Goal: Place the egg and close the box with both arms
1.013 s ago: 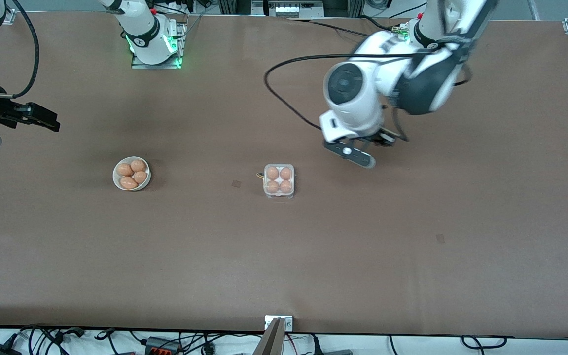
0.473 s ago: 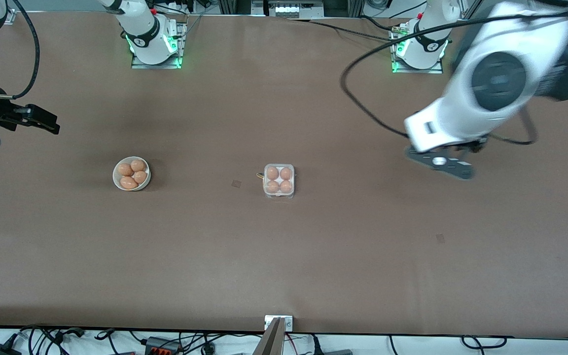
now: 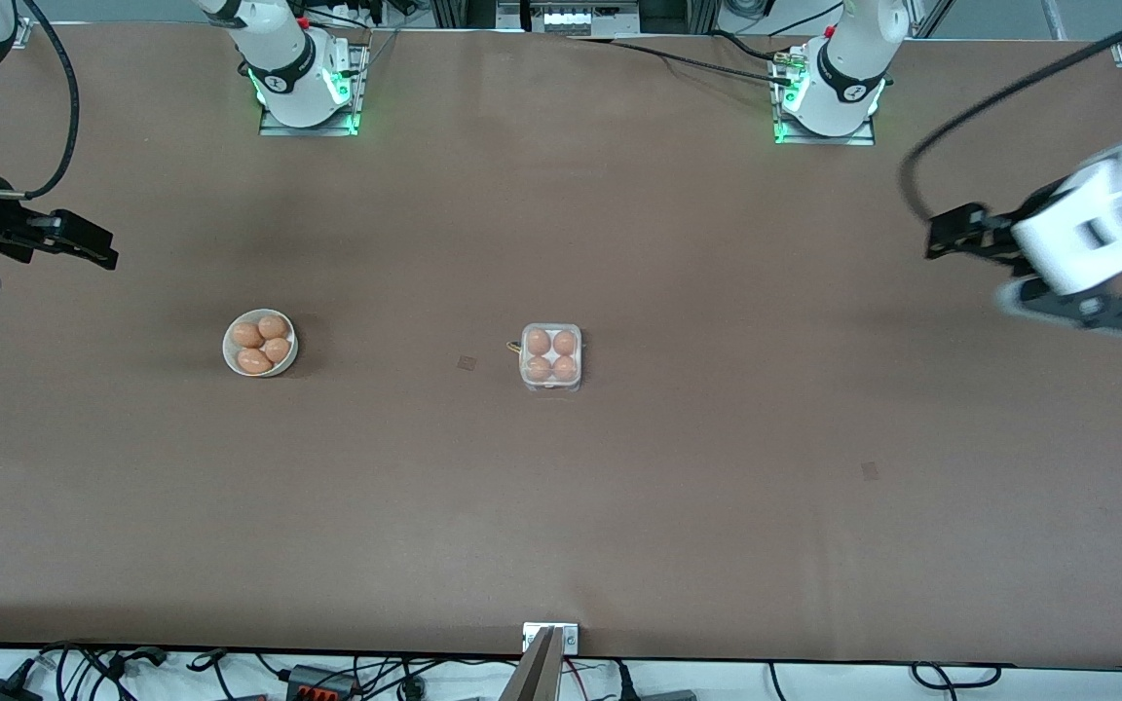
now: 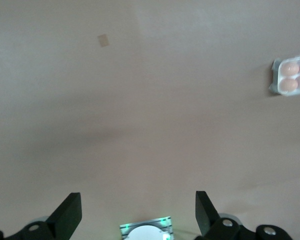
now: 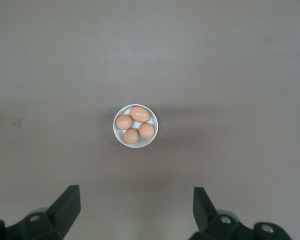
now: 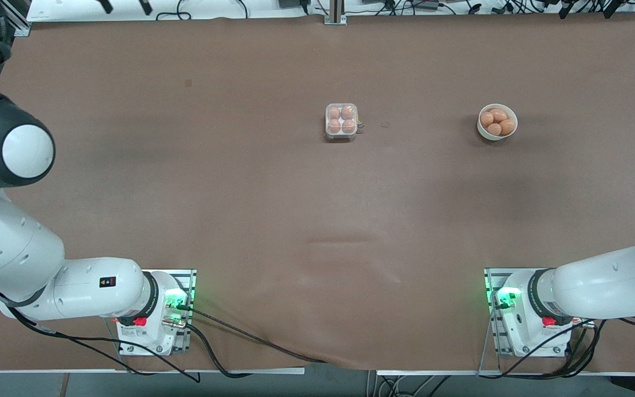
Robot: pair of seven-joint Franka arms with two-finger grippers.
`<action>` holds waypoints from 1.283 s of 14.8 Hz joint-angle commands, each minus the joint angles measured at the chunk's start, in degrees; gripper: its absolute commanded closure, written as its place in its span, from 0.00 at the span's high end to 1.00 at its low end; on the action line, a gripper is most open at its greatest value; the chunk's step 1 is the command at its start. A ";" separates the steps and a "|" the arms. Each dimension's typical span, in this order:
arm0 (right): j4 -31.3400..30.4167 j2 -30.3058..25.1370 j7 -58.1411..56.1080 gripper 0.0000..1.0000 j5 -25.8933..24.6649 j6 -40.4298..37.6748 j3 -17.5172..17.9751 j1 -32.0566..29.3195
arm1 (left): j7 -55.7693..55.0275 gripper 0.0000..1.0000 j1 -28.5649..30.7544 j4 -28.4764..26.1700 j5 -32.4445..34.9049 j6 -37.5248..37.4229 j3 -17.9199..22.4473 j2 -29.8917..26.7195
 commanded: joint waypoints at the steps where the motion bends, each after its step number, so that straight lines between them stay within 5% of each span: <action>1: -0.24 -0.60 -0.44 1.00 -0.16 0.79 0.01 -0.25 | 0.58 1.00 -3.84 -17.15 -0.41 11.01 6.21 -12.20; 5: -0.15 -0.33 -0.45 1.00 -0.16 0.26 0.01 -0.34 | 1.11 1.00 -4.02 -29.05 2.85 22.91 6.21 -18.91; 19: -0.24 -0.25 -0.45 1.00 -0.07 0.26 0.09 -0.07 | 0.41 1.00 -3.31 -24.67 0.22 16.59 5.42 -18.20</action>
